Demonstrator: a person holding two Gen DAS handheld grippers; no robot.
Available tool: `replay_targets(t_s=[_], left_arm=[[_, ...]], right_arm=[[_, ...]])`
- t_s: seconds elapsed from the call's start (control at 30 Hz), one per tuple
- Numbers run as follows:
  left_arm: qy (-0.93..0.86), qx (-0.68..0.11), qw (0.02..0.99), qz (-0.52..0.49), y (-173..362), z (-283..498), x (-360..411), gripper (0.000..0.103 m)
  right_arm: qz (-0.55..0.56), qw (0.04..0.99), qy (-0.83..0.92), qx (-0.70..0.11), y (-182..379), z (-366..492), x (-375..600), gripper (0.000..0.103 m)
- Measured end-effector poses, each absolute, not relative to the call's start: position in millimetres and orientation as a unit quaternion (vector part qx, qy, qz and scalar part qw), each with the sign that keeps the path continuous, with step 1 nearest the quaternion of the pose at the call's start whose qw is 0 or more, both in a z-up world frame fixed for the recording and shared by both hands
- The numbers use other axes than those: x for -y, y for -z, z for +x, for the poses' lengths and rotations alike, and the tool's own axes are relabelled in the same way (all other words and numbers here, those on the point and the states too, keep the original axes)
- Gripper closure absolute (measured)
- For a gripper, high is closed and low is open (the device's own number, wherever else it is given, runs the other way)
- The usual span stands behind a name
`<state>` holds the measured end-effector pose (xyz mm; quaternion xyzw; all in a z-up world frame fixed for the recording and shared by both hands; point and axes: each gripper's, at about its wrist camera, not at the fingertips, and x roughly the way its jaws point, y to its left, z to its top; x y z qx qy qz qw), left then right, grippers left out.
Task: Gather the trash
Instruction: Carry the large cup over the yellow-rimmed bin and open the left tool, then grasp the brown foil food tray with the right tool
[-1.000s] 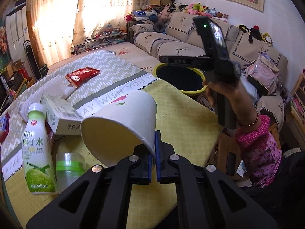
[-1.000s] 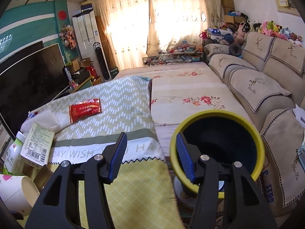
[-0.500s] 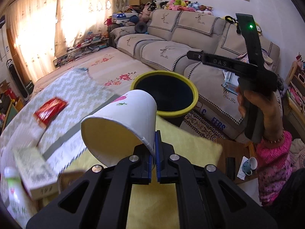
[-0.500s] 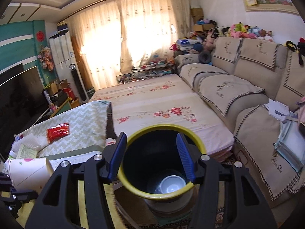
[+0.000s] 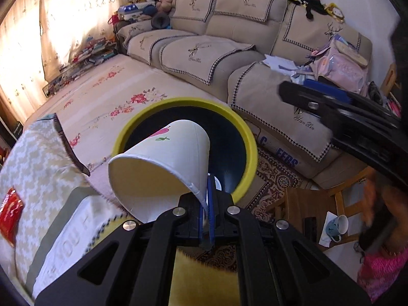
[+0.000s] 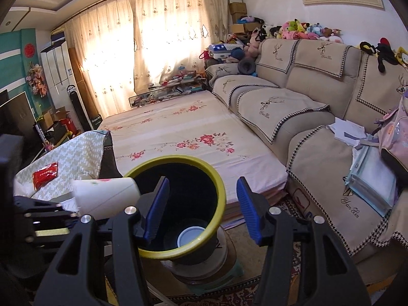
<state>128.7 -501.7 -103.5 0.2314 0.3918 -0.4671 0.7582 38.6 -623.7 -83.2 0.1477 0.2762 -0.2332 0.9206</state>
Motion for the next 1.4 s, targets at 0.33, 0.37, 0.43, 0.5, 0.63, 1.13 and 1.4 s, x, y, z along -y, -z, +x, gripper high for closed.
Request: replay_targets(t_s=[0.33,0.37,0.43,0.5,0.63,1.13,1.4], left_arm=[[0.417,-0.428,0.766,0.237,147.1,170.4,544.7,0.074],[0.416,-0.428,0.767,0.235,147.6,171.4,544.8,0.062],[0.415,-0.425,0.770,0.233,146.9,172.7,543.5,0.060],[0.415,-0.424,0.771,0.230,145.2,173.6,540.1,0.059],[0.412,-0.414,0.781,0.220,128.1,165.2,516.6,0.050],[0.320,-0.319,0.888,0.086,38.3,103.7,258.5,0.006],[0.203,-0.323,0.924,0.028,41.9,75.0,125.5,0.005]], right_arm=[[0.148,0.916,0.248,-0.278,84.8,38.7,629.7,0.043],[0.149,0.916,0.248,-0.278,85.1,38.5,629.9,0.043],[0.151,0.916,0.247,-0.278,85.5,38.6,629.5,0.043],[0.151,0.916,0.248,-0.278,85.1,38.7,628.9,0.043],[0.147,0.915,0.251,-0.280,83.2,38.5,626.5,0.043],[0.100,0.939,0.068,-0.323,88.9,92.6,504.9,0.043],[0.059,0.939,-0.083,-0.327,77.1,111.5,391.0,0.043]])
